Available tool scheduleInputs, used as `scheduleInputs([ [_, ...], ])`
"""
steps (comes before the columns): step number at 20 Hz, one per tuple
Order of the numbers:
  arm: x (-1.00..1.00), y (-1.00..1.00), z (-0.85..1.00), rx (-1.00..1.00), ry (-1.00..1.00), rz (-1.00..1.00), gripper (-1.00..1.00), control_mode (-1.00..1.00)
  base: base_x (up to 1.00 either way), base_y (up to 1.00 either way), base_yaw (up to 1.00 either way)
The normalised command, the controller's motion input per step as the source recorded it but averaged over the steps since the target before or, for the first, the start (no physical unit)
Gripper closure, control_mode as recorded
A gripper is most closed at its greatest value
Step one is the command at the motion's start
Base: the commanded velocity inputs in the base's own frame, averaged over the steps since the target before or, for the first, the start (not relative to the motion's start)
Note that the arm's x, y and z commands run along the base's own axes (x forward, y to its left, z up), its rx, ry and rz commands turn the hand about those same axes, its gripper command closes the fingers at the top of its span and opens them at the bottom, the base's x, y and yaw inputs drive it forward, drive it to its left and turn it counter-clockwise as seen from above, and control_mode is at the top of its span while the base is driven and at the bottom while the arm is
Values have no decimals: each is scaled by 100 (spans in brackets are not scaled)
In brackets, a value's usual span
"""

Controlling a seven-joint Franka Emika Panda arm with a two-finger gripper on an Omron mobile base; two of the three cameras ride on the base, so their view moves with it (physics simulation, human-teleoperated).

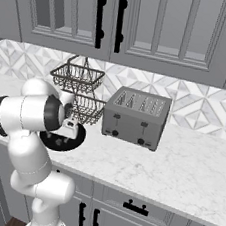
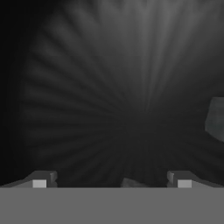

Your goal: Grab a lemon wedge from the fridge and one ice cube from the ice bowl, and put them in the glass of lemonade.

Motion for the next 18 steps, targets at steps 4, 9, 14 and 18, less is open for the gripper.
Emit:
scheduleInputs([
  [4,-23,-27,-3,2,0,-5,-100,-100,0,0,0],
  [9,-27,-5,0,2,-1,-2,-100,-100,0,0,0],
  [14,0,2,0,0,0,0,-100,-100,0,0,0],
  [18,0,0,-16,0,0,0,-100,-100,0,0,0],
])
